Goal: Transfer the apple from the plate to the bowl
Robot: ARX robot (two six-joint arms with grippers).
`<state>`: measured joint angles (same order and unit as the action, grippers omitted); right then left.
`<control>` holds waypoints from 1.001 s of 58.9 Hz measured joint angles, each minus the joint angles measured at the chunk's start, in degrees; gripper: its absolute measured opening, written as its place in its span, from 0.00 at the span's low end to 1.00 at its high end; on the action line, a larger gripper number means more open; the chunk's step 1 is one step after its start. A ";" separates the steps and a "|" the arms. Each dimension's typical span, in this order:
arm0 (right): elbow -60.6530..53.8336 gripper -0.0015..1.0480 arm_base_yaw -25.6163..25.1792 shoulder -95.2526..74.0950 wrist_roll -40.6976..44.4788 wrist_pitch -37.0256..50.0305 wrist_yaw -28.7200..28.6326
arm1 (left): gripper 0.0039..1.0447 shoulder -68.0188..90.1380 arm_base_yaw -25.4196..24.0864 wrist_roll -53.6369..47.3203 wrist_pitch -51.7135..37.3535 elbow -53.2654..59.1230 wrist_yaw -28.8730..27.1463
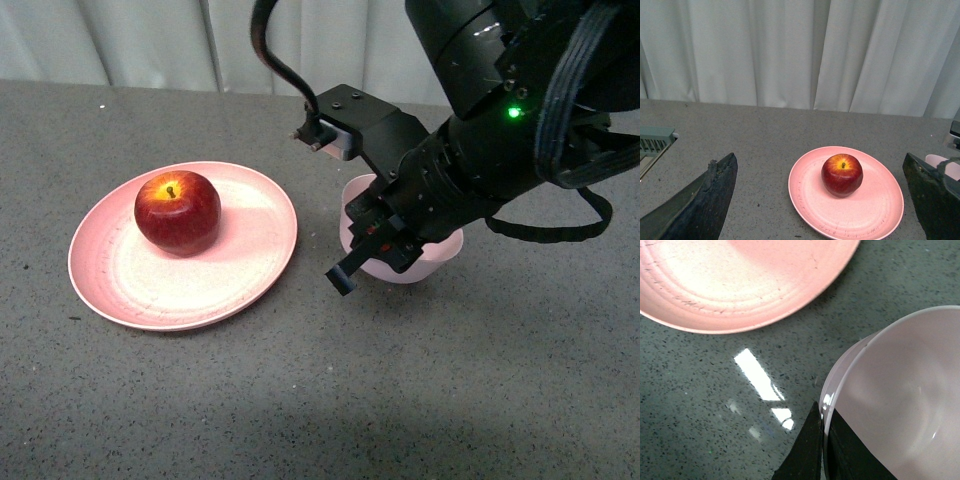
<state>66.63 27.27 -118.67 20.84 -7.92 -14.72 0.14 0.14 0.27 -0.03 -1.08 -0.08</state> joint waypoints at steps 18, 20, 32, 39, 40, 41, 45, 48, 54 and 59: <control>5.27 0.01 1.55 -5.68 -0.07 -1.11 0.04 | 0.94 0.00 0.00 0.00 0.00 0.00 0.02; 5.64 0.01 1.66 -5.99 -0.04 -1.11 0.07 | 0.94 0.00 0.00 0.00 0.00 0.00 0.02; 6.60 0.01 1.99 -6.58 -0.59 -0.83 0.00 | 0.94 0.00 0.00 0.00 0.00 0.00 0.02; 6.32 0.16 1.97 -6.58 -2.05 1.44 -0.94 | 0.94 0.00 0.00 0.00 0.00 0.00 0.02; 6.10 0.19 1.90 -6.54 -2.40 2.01 -1.09 | 0.94 0.00 0.00 0.00 0.00 0.00 0.02; 5.79 0.23 1.84 -6.40 -2.95 2.60 -1.20 | 0.94 0.00 0.00 0.00 0.00 0.00 0.02; 3.82 0.36 1.51 -5.66 -4.11 5.38 -1.31 | 0.94 0.00 0.00 -0.02 0.00 0.00 0.04; 2.54 0.43 1.22 -4.94 -4.92 7.06 -1.18 | 0.94 0.00 0.00 0.00 0.00 0.00 0.02; -0.94 0.60 0.09 -2.10 -7.63 12.94 0.37 | 0.94 0.00 0.00 0.00 0.00 0.00 0.02; -3.89 0.72 -0.98 0.90 -9.60 18.10 1.62 | 0.94 0.00 0.00 0.00 0.00 0.00 0.02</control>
<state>62.74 26.28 -117.78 11.25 10.17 -13.10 0.14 0.14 0.27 -0.03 -1.08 -0.05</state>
